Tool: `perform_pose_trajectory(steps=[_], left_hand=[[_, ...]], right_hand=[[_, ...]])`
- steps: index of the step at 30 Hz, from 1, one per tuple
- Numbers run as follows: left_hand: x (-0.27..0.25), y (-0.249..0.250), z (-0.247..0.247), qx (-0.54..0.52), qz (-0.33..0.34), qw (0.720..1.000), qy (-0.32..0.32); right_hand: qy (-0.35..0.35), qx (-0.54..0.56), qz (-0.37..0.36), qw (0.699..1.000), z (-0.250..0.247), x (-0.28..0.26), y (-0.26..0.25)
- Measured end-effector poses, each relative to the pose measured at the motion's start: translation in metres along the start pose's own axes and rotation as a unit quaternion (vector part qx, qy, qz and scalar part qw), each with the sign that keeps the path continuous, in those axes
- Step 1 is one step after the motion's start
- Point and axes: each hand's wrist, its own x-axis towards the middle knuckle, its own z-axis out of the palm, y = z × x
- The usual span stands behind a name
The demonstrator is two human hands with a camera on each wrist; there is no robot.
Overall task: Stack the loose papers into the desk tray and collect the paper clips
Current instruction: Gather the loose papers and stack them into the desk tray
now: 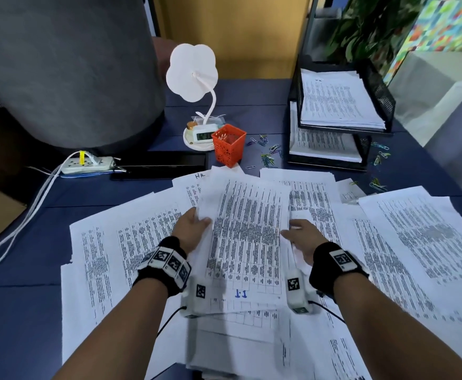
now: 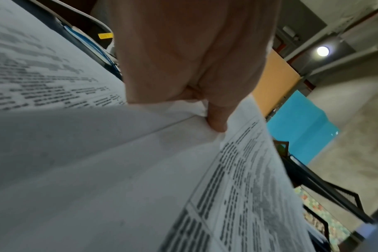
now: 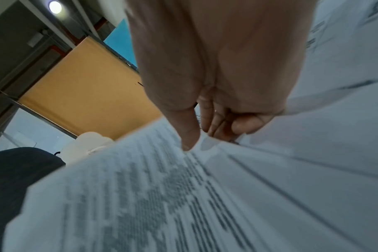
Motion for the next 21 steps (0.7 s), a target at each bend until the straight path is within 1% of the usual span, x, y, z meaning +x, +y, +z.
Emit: perform_pose_trajectory(steps=[3, 5, 7, 9, 11, 13, 15, 17, 18, 19, 21], left_hand=[[0.0, 0.014, -0.012, -0.105, 0.024, 0.994, 0.03], [0.001, 0.028, -0.018, -0.132, 0.072, 0.988, 0.042], [0.001, 0.046, -0.022, -0.161, 0.12, 0.978, 0.048], [0.002, 0.059, -0.025, -0.184, 0.152, 0.969, 0.065], [0.004, 0.074, -0.028, -0.172, 0.177, 0.965, 0.089], [0.001, 0.09, -0.03, -0.137, 0.217, 0.959, 0.117], [-0.006, 0.106, -0.034, -0.097, 0.284, 0.936, 0.182], [-0.015, 0.119, -0.038, -0.088, 0.348, 0.906, 0.227], [-0.02, 0.123, -0.038, -0.092, 0.368, 0.895, 0.234], [-0.023, 0.125, -0.037, -0.095, 0.379, 0.891, 0.233], [-0.023, 0.115, -0.032, -0.093, 0.371, 0.898, 0.219]], right_hand=[[-0.012, 0.048, -0.025, 0.998, 0.0, -0.009, -0.006], [-0.032, 0.079, -0.058, 0.995, 0.001, -0.017, -0.016], [-0.045, 0.08, -0.099, 0.991, 0.003, -0.029, -0.031], [-0.04, 0.082, -0.141, 0.986, 0.006, -0.04, -0.052], [-0.013, 0.09, -0.199, 0.976, 0.01, -0.049, -0.074], [0.021, 0.109, -0.262, 0.959, 0.015, -0.055, -0.092], [0.037, 0.122, -0.321, 0.939, 0.018, -0.062, -0.107], [0.04, 0.13, -0.374, 0.918, 0.021, -0.068, -0.119], [0.047, 0.132, -0.393, 0.909, 0.022, -0.069, -0.12], [0.054, 0.128, -0.403, 0.904, 0.024, -0.068, -0.12], [0.059, 0.102, -0.407, 0.906, 0.029, -0.064, -0.114]])
